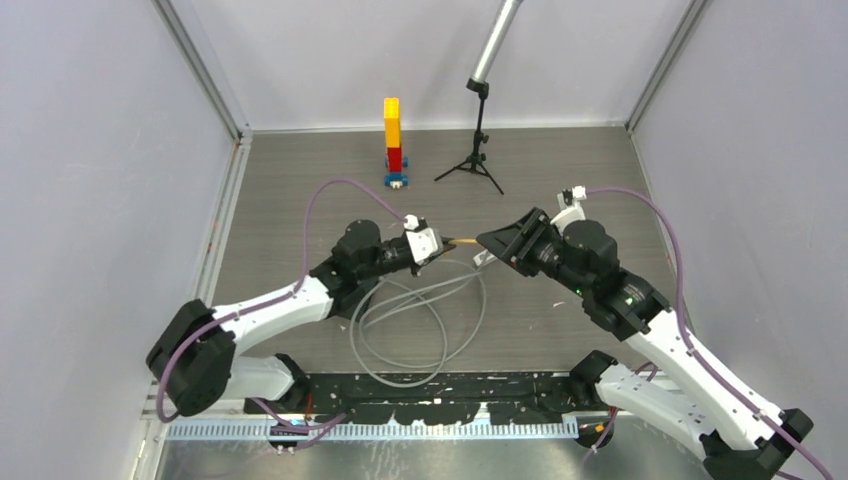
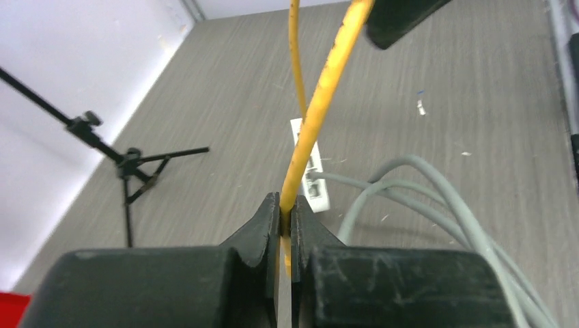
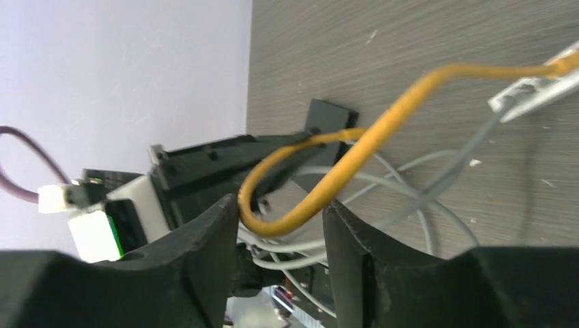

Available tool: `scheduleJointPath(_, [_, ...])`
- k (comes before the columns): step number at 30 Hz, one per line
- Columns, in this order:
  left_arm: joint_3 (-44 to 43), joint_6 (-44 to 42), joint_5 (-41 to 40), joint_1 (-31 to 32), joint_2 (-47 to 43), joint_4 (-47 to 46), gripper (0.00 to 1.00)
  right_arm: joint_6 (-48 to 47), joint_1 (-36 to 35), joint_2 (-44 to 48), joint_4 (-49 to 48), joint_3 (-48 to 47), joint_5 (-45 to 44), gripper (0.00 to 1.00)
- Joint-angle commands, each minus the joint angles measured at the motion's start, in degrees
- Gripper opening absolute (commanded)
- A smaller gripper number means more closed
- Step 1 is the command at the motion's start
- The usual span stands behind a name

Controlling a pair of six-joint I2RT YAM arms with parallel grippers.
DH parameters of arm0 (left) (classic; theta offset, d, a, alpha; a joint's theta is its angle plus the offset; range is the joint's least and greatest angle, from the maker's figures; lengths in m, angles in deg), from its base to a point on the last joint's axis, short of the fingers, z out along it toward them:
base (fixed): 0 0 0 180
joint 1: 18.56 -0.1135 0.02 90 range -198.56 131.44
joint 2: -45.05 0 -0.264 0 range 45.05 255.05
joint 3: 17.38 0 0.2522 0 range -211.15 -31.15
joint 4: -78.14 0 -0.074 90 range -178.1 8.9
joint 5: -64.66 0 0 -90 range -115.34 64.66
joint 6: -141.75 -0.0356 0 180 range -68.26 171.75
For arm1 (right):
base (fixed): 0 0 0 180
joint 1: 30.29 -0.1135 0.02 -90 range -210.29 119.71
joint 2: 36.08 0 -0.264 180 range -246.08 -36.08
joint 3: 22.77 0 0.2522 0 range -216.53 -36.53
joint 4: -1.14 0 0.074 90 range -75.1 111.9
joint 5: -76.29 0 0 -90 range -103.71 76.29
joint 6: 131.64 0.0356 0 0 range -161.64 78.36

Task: Insert the plug into the switch port
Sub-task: Pick up the connector from the center of the board.

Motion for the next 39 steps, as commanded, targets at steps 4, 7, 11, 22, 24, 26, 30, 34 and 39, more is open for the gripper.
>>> scheduleJointPath(4, [-10.0, -13.5, -10.2, -0.1, -8.6, 26.6, 0.00, -10.7, 0.3, 4.2, 16.7, -6.5, 0.3, 0.63])
scheduleJointPath(7, [-14.7, -17.4, -11.2, -0.1, -9.5, 37.6, 0.00, -14.4, 0.1, 5.1, 22.1, -9.3, 4.4, 0.61])
scheduleJointPath(11, [-16.8, -23.5, -12.3, 2.2, -11.3, 46.3, 0.00, -20.6, 0.2, 8.2, 19.9, -11.6, 12.6, 0.60])
scheduleJointPath(22, [-21.7, -35.1, -17.5, 15.8, -13.3, 59.8, 0.00, -42.4, 0.2, -2.2, 24.5, -24.9, 23.6, 0.61])
scheduleJointPath(24, [-21.9, -35.6, -18.4, 18.1, -13.5, 59.8, 0.00, -45.2, 0.1, -5.2, 26.8, -25.2, 26.8, 0.61])
scheduleJointPath(26, [-22.2, -35.5, -18.3, 19.7, -13.6, 59.8, 0.00, -45.9, 0.2, -6.1, 26.8, -24.1, 28.0, 0.60])
scheduleJointPath(30, [-22.4, -35.4, -18.4, 21.2, -13.7, 59.8, 0.00, -44.2, 0.1, -4.5, 24.2, -20.1, 28.7, 0.59])
scheduleJointPath(34, [-22.5, -35.3, -18.4, 21.6, -13.2, 59.5, 0.00, -41.5, 0.2, -3.5, 22.2, -16.4, 30.4, 0.54])
scheduleJointPath(39, [-22.9, -35.4, -18.2, 22.0, -12.0, 59.0, 0.00, -38.0, -0.2, -4.2, 17.9, -12.0, 34.5, 0.53])
